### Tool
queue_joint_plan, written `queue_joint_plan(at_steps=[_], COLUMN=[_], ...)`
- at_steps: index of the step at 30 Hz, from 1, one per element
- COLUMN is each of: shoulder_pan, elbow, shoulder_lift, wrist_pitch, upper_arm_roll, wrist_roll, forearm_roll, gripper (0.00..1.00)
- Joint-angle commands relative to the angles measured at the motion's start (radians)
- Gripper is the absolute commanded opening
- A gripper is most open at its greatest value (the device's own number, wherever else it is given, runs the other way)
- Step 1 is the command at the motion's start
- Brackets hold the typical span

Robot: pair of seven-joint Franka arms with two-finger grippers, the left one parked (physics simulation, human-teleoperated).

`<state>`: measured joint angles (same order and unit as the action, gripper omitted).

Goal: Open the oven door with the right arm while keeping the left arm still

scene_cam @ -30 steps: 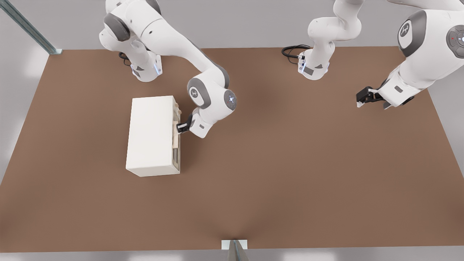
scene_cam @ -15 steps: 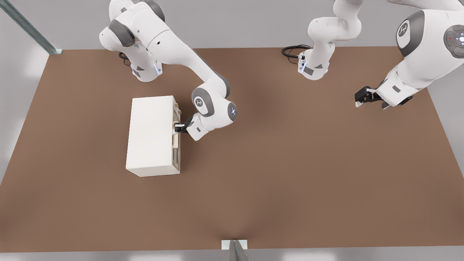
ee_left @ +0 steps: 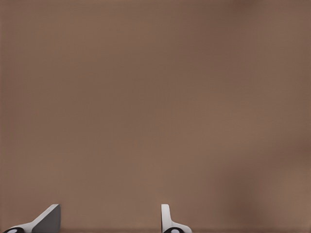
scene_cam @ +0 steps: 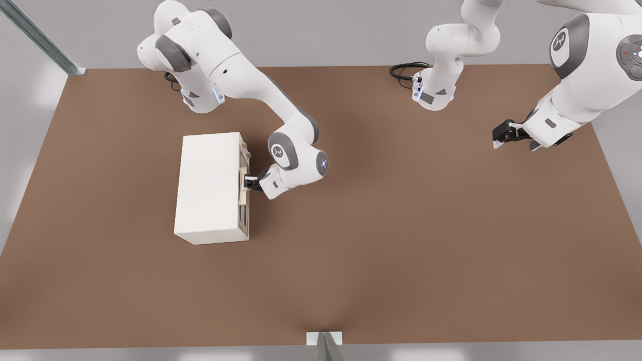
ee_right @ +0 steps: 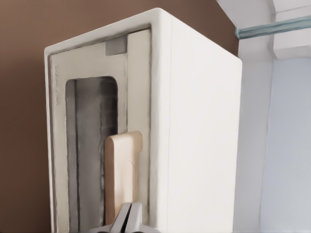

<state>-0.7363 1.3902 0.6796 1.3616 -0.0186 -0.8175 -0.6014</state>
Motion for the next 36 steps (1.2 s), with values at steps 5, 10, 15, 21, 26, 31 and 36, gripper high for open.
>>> queue_joint_plan(at_steps=[5,10,15,21,26,31,36], shoulder_pan=[-0.003,-0.057,0.247,0.633,0.69,0.701,0.701], elbow=[-0.01,-0.281,-0.3,-0.076,-0.143,-0.16,-0.161], shoulder_lift=[0.0,0.121,0.003,-0.35,-0.39,-0.391,-0.388], wrist_pitch=[0.011,0.001,0.094,0.204,0.165,0.165,0.169], upper_arm_roll=[-0.001,-0.006,-0.011,-0.057,-0.029,-0.029,-0.027], wrist_roll=[-0.12,-0.253,0.293,0.757,0.782,0.877,0.876], forearm_roll=[0.018,0.198,0.512,0.522,0.52,0.528,0.525], gripper=[0.21,0.21,1.0,1.0,1.0,1.0,1.0])
